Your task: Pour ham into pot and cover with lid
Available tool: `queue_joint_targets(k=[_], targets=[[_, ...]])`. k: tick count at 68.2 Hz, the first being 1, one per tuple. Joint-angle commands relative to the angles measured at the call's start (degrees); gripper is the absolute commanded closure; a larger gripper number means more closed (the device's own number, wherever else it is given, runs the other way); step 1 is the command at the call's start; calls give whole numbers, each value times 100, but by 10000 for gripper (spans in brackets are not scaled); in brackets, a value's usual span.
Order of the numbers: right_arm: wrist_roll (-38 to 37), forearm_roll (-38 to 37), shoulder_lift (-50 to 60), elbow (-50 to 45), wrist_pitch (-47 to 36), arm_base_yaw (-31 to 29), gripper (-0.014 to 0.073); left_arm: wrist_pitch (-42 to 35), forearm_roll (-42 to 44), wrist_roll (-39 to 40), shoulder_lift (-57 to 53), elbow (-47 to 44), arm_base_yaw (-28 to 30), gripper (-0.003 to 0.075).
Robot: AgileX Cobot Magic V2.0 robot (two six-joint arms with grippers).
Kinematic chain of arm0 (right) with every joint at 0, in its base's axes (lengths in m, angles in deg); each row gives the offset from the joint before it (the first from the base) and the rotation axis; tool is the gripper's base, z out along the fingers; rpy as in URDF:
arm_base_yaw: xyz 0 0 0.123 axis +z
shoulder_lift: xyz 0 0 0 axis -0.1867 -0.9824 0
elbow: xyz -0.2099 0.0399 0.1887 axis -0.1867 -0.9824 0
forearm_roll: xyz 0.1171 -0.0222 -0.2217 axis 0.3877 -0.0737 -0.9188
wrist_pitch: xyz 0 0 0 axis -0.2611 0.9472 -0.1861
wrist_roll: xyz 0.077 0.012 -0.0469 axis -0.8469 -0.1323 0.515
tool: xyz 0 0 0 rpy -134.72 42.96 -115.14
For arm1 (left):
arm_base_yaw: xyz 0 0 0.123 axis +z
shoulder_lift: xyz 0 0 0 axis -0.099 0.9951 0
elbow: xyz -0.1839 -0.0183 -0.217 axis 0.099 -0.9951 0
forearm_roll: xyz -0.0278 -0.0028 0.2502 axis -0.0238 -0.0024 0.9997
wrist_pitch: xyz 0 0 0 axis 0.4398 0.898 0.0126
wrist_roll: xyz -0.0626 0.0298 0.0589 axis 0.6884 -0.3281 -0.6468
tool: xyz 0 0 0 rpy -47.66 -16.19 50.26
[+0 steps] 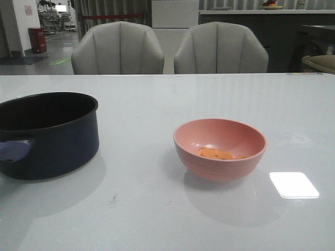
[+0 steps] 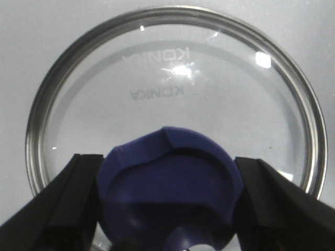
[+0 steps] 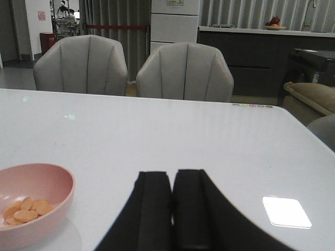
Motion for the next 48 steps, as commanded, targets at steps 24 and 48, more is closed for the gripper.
queue_joint_targets(k=[24, 48], targets=[[52, -44, 123, 34, -495, -24, 447, 388, -65, -11, -325, 896, -40, 138], [52, -44, 117, 34, -495, -24, 447, -69, -607, -268, -2080, 627, -574, 138]])
